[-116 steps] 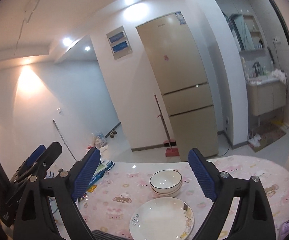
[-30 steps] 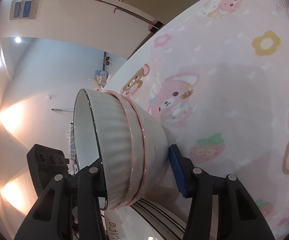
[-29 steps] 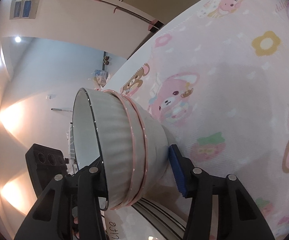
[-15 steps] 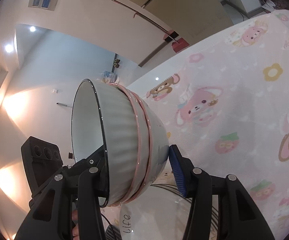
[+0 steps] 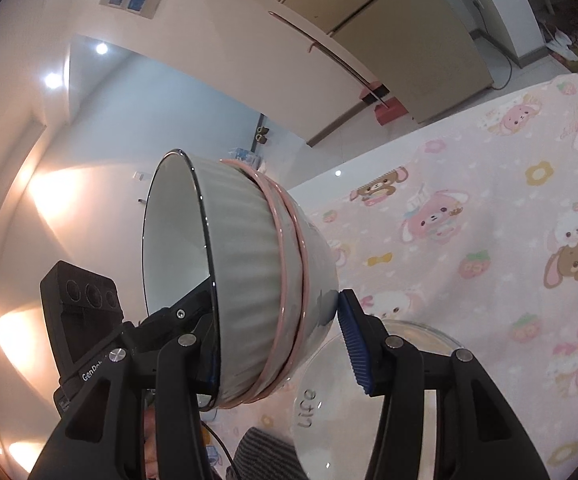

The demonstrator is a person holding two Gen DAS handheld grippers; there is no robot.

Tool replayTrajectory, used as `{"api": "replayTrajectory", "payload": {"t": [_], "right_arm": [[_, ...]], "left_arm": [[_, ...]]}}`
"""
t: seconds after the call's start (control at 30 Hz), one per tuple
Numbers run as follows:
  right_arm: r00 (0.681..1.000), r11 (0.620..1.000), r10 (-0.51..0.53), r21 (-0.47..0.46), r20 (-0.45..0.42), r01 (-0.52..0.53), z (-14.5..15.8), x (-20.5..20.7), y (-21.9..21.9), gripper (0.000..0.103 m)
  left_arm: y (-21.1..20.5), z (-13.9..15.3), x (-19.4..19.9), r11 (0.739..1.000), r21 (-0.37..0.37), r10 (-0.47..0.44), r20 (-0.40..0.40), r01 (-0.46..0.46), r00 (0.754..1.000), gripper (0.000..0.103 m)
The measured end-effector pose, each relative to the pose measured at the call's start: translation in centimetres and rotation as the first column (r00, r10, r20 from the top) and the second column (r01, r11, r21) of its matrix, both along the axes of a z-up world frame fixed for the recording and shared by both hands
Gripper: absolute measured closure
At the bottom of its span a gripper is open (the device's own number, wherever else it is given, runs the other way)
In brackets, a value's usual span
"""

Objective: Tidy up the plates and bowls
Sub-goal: 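Lift the bowl stack with both tools and carry it over the plates, then lower the bowl stack onto the plate stack with both tools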

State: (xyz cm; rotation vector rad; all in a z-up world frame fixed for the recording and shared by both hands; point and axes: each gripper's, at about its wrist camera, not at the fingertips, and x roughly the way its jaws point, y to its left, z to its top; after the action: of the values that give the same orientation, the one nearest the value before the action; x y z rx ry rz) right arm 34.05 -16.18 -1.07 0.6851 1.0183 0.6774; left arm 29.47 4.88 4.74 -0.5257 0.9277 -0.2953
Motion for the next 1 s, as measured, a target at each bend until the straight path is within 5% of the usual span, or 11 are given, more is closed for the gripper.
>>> {"api": "replayTrajectory", "payload": {"t": [0.43, 1.0], "right_arm": [[0.999, 0.999, 0.012, -0.051, 0.051, -0.009, 3.7, -8.9, -1.5, 0.051], [0.997, 0.995, 0.038, -0.093, -0.064, -0.043, -1.8, -12.9, -1.1, 0.051]], "left_arm": [[-0.8, 2.0, -7.6, 1.000, -0.014, -0.024, 0.072, 0.025, 0.997, 0.065], [-0.5, -3.2, -11.7, 1.000, -0.010, -0.028, -0.029, 0.027, 0.999, 0.065]]}}
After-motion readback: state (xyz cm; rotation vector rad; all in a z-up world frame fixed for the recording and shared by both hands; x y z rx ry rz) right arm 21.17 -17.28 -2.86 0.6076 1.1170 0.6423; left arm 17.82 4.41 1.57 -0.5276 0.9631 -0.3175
